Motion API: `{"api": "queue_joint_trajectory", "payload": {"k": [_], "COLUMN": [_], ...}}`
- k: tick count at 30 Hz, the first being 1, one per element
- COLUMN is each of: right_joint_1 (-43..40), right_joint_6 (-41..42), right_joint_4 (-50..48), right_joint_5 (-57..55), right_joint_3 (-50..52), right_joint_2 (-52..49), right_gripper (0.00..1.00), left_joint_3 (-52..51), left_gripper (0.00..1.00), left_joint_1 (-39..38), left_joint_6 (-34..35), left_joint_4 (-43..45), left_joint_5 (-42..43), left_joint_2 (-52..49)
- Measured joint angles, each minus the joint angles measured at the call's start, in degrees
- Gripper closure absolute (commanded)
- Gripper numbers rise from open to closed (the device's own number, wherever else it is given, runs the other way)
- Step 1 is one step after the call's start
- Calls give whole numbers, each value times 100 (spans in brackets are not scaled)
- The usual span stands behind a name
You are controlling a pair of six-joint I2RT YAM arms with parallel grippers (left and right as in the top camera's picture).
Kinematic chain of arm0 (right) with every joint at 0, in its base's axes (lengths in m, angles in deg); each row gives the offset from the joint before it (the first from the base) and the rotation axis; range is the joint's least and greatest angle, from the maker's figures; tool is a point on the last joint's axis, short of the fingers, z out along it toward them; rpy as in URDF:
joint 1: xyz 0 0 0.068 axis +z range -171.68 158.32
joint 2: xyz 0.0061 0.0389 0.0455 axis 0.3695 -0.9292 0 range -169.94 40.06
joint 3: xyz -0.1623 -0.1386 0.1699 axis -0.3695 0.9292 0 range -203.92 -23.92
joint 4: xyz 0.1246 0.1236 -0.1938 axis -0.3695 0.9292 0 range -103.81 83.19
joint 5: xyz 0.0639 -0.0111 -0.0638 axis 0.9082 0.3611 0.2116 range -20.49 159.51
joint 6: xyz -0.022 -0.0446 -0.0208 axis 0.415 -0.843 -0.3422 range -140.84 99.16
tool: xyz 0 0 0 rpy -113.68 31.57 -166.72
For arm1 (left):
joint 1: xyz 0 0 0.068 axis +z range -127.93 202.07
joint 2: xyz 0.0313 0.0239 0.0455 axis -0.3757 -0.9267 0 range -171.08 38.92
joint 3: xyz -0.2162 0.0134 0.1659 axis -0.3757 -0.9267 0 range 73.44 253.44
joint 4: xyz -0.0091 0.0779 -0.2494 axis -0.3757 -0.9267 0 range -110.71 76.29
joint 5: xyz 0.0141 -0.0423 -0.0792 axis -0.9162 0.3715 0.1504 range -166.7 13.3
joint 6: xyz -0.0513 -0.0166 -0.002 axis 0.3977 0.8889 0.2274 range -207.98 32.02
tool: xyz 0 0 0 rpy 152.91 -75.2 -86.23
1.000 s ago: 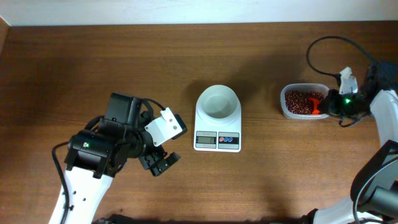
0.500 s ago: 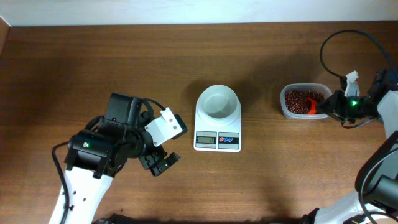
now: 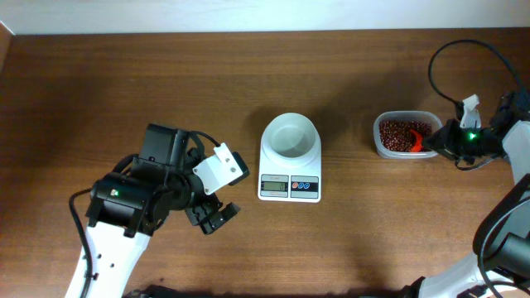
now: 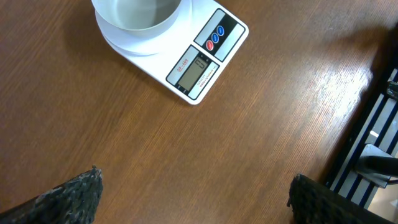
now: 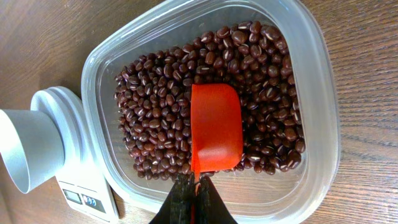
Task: Scoop and weigh 50g on scale
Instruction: 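Dip the scoop into the red beans with the right gripper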
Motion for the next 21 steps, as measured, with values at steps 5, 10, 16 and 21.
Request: {"api": "queue_joint_trajectory", "payload": {"k": [5, 10, 16, 21], "right_joint_1": [0, 0, 0, -442], "right_joint_6": [114, 205, 247, 258], "right_joint_4": [-24, 48, 57, 125], "right_joint_5": [-17, -15, 74, 549], "right_joint_3": [0, -2, -2, 0], "right_joint_2": [0, 0, 0, -74], "right_gripper": [96, 96, 96, 96], "left_joint_3": [0, 0, 0, 0], "left_gripper": [1, 1, 1, 1], "left_joint_1": [0, 0, 0, 0], "left_joint_6": [0, 0, 0, 0], "left_joint_4": [0, 0, 2, 0], "left_joint_5": [2, 0, 2, 2], "left_joint_2": [0, 0, 0, 0]}}
